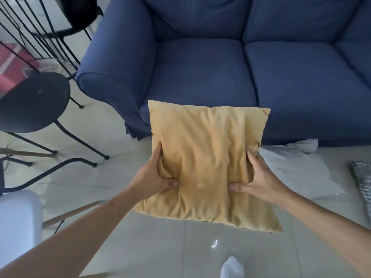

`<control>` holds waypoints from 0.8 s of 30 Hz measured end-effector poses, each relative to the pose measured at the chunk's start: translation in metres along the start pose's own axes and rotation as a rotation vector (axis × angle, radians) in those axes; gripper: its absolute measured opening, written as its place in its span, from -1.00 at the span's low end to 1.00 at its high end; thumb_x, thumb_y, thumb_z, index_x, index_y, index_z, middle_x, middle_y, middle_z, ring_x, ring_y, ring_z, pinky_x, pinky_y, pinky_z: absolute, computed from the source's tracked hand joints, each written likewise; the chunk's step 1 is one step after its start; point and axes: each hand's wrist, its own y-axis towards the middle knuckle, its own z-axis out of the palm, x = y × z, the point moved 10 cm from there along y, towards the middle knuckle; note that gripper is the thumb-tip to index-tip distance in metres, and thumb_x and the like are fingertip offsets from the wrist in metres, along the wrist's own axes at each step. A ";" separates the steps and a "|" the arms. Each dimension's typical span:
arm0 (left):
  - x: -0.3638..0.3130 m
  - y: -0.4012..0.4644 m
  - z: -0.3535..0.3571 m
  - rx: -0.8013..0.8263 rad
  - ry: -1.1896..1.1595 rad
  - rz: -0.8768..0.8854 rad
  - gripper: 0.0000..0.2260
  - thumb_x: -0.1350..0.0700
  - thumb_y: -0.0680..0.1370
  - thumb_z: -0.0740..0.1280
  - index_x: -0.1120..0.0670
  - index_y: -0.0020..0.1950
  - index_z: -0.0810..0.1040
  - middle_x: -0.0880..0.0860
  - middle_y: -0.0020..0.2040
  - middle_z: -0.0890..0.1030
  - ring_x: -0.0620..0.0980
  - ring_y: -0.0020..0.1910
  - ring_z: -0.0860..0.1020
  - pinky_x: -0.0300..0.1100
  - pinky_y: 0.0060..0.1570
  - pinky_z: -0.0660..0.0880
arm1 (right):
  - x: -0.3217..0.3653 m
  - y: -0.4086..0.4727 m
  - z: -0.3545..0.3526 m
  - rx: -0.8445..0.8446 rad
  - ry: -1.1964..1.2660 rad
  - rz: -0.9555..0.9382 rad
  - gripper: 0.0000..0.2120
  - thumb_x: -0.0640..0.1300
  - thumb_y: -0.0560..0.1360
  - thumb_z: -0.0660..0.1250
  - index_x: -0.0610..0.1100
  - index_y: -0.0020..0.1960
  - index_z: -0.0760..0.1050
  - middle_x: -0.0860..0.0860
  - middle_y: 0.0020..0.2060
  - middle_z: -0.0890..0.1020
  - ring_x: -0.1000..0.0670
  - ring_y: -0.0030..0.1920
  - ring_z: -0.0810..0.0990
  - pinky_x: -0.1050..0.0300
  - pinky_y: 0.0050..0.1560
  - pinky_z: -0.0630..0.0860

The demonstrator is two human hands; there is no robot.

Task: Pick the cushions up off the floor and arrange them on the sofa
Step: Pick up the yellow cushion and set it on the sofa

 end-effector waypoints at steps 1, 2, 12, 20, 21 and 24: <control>-0.010 0.002 -0.009 -0.008 -0.007 0.003 0.30 -0.05 0.34 0.73 -0.43 0.65 -0.26 -0.34 0.47 0.25 0.01 0.55 0.39 -0.14 0.34 0.35 | 0.011 0.004 -0.010 -0.008 0.002 -0.018 0.26 0.29 0.26 0.73 0.69 0.48 -0.22 0.08 0.46 0.30 0.04 0.45 0.34 0.09 0.49 0.29; -0.021 0.005 -0.018 -0.019 -0.012 0.011 0.30 -0.05 0.34 0.73 -0.43 0.65 -0.26 -0.35 0.46 0.25 0.00 0.54 0.39 -0.16 0.33 0.35 | 0.022 0.008 -0.020 -0.016 0.003 -0.035 0.26 0.29 0.26 0.74 0.66 0.51 -0.20 0.08 0.46 0.31 0.04 0.47 0.34 0.07 0.52 0.30; -0.117 0.054 -0.078 -0.131 0.004 0.082 0.32 -0.03 0.33 0.74 -0.34 0.69 -0.25 -0.28 0.45 0.25 0.02 0.59 0.30 -0.17 0.37 0.30 | 0.086 0.072 -0.113 -0.042 -0.037 -0.122 0.28 0.34 0.25 0.72 0.70 0.51 -0.24 -0.01 0.47 0.31 -0.09 0.56 0.32 -0.23 0.61 0.31; -0.183 0.124 -0.120 -0.181 0.020 0.123 0.32 -0.07 0.31 0.74 -0.39 0.67 -0.24 -0.23 0.57 0.34 0.02 0.54 0.39 -0.07 0.46 0.37 | 0.127 0.146 -0.183 -0.065 -0.080 -0.166 0.34 0.34 0.27 0.72 0.56 0.64 -0.26 0.00 0.44 0.32 -0.10 0.55 0.33 -0.26 0.62 0.31; -0.190 0.135 -0.126 -0.186 0.018 0.135 0.32 -0.07 0.31 0.74 -0.39 0.68 -0.24 -0.26 0.54 0.34 0.01 0.53 0.40 -0.08 0.43 0.37 | 0.133 0.158 -0.191 -0.074 -0.085 -0.175 0.35 0.34 0.27 0.72 0.55 0.64 -0.26 -0.01 0.45 0.32 -0.11 0.55 0.33 -0.28 0.62 0.31; -0.208 0.170 -0.150 -0.196 0.031 0.153 0.30 -0.06 0.33 0.73 -0.38 0.68 -0.24 -0.32 0.46 0.32 -0.08 0.44 0.40 -0.12 0.36 0.37 | 0.155 0.194 -0.210 -0.096 -0.112 -0.207 0.29 0.33 0.28 0.71 0.65 0.56 -0.26 -0.02 0.49 0.30 -0.12 0.57 0.31 -0.30 0.63 0.30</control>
